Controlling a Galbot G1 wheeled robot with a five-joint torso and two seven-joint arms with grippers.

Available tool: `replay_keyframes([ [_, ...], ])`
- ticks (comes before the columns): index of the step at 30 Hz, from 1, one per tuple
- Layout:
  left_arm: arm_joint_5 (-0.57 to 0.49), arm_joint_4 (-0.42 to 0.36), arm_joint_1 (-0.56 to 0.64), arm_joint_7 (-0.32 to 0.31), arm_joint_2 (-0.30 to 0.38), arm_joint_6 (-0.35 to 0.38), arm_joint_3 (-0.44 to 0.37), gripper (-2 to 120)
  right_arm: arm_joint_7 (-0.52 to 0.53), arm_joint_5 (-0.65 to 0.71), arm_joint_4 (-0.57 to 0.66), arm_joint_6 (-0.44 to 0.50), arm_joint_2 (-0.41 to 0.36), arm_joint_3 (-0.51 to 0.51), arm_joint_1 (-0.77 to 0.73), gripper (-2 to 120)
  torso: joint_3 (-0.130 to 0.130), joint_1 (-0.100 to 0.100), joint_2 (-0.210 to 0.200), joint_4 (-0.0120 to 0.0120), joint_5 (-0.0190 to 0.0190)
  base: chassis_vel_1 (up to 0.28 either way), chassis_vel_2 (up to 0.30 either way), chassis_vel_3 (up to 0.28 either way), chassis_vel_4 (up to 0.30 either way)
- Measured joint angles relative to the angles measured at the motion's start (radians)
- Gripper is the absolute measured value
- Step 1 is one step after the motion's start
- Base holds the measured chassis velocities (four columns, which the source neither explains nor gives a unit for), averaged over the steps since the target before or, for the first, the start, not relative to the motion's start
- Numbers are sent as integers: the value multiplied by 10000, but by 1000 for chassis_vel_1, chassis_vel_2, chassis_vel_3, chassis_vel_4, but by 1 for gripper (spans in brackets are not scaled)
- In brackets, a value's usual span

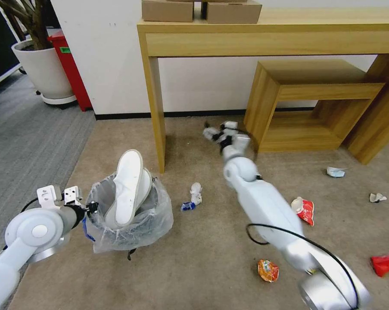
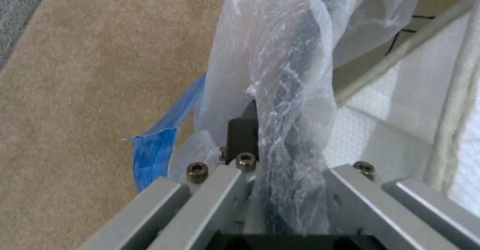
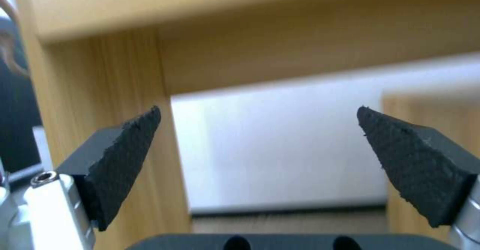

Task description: Pick up the trash bin and place the garbage on the floor into it.

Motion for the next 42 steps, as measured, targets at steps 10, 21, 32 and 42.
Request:
replay_keyframes([
  [10,128,-242,82,-48,-454,8,33,0,-646,-1092,3447,1377,-1620,3208,-4517,100,-2,0,1,-7,-1,0,0,0,0],
  [21,266,-484,357,-64,-582,29,12,0,-1062,-1987,4445,2579,-193,4405,-7161,100,0,-1,1,-5,-1,0,0,0,0],
  [32,353,-528,361,-24,-585,42,72,0,-924,-2521,4403,2640,317,4471,-7577,100,1,0,0,-6,-4,0,0,0,0],
  [42,367,-574,459,40,-559,47,61,0,-1069,-2383,4159,2947,572,4070,-7435,100,1,-1,0,-5,-3,0,0,0,0],
])
